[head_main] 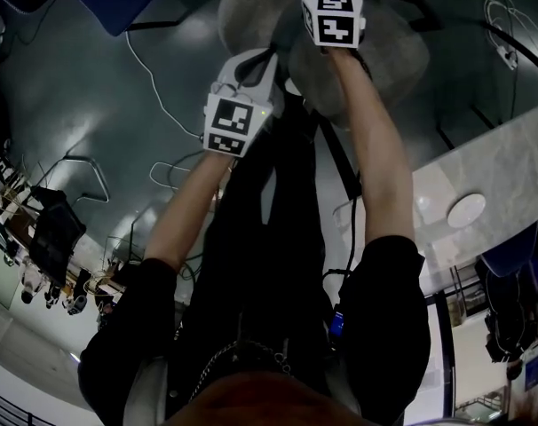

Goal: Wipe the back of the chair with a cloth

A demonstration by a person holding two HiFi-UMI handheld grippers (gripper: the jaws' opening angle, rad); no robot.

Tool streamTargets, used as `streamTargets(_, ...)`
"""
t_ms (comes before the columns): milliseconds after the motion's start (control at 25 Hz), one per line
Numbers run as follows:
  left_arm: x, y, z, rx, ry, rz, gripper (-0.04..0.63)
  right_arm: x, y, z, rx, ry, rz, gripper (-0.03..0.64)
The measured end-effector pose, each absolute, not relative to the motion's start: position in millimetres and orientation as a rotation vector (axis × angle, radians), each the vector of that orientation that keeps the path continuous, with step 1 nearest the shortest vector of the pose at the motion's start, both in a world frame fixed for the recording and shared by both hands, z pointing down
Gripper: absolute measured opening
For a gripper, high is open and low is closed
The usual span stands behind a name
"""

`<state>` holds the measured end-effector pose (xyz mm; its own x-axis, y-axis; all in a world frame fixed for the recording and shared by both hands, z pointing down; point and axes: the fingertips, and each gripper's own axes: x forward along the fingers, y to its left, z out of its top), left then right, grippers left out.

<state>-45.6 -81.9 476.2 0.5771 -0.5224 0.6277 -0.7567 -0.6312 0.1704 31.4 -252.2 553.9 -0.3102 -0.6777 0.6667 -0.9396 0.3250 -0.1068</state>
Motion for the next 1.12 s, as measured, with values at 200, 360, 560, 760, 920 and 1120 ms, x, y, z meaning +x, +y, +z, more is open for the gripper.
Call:
streamTargets(200,-54,-75,477,2.371,-1.051,0.749,0.011,14,-243,553,1.360,-2.114,0.645,0.135)
streamTargets(360,-61,-68,476,2.368,-1.061,0.752,0.011,0,-235,554,1.310,-2.140,0.624,0.135)
streamTargets(560,-72,-56,474,2.359,-1.086,0.754,0.011,-17,-222,550,1.270,-2.170,0.601,0.135)
streamTargets(760,-81,-43,473,2.372,-1.110,0.781,0.011,-34,-208,544,1.226,-2.208,0.584,0.133)
streamTargets(920,-90,-31,474,2.358,-1.125,0.771,0.011,-52,-189,541,1.144,-2.249,0.551,0.132)
streamTargets(1120,-93,-15,474,2.371,-1.127,0.795,0.011,-69,-164,541,1.069,-2.277,0.533,0.132)
